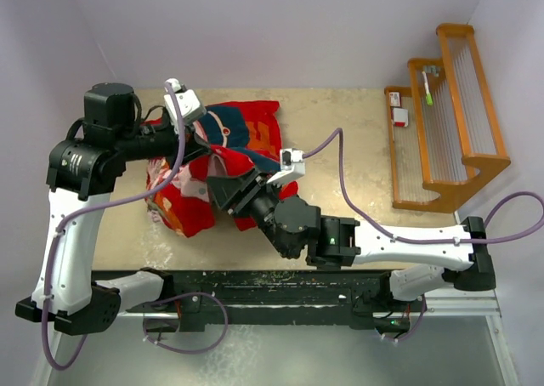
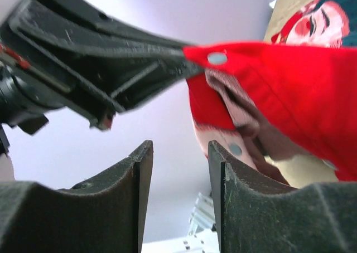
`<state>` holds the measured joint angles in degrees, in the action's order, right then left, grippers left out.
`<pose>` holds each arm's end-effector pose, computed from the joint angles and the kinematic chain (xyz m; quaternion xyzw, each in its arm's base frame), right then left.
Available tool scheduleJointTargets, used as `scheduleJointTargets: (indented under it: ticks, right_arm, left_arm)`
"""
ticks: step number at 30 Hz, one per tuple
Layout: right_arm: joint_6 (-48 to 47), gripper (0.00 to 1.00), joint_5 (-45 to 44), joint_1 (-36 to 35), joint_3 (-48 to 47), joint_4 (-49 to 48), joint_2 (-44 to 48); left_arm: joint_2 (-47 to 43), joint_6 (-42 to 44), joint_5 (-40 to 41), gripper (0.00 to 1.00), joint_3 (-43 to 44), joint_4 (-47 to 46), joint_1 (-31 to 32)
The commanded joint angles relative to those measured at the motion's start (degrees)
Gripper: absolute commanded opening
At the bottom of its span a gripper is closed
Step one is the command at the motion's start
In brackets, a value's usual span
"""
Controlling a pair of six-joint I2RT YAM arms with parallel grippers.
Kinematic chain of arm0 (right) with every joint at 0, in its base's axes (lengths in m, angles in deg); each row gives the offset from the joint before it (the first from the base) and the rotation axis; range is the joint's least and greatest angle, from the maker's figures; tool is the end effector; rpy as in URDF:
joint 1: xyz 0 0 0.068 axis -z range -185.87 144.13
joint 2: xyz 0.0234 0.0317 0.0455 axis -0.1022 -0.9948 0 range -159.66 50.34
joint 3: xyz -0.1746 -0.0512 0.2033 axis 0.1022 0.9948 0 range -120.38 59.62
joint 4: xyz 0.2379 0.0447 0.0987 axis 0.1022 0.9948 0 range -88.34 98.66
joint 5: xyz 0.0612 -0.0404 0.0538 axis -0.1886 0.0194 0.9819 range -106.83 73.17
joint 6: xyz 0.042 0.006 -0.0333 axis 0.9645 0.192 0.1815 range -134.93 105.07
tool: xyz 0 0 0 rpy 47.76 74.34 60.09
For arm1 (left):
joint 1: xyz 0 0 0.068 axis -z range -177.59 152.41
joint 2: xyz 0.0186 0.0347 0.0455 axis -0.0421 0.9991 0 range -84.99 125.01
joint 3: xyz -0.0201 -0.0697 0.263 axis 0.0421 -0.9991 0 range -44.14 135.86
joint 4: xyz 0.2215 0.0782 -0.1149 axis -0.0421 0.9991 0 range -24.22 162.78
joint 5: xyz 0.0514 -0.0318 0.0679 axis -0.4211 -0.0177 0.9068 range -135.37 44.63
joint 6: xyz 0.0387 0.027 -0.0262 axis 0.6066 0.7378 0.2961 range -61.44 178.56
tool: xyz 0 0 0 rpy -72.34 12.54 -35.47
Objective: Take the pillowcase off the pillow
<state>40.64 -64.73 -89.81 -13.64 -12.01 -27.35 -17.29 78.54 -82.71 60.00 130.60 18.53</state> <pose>0.0589 0.3048 0.4280 0.1546 0.6499 0.5621 0.4877 0.1586 -0.0684 0.5029 0.4080 0.7228 -0.2585 0.4942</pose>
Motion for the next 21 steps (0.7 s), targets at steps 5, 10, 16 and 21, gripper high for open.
scheduleJointTargets:
  ticks: [5,10,16,21]
  right_arm:
    - [-1.8,0.47,-8.81,0.36,-4.04,0.23,-4.25]
    - [0.0,0.41,-10.57,0.36,-4.21,0.85,-5.27]
    - [0.03,0.42,-11.93,1.13,-6.76,0.58,-8.41]
    - [2.01,0.44,-10.35,4.03,-7.77,2.25,-10.17]
  left_arm:
    - [-0.62,-1.01,-8.26,0.0,2.73,0.77,-0.35]
    - [-1.39,0.03,-7.97,0.0,3.06,1.35,-0.35]
    - [-1.38,-0.07,-9.03,0.0,3.85,2.6,-0.31]
    - [-1.38,0.05,-9.39,0.0,4.91,3.89,-0.34]
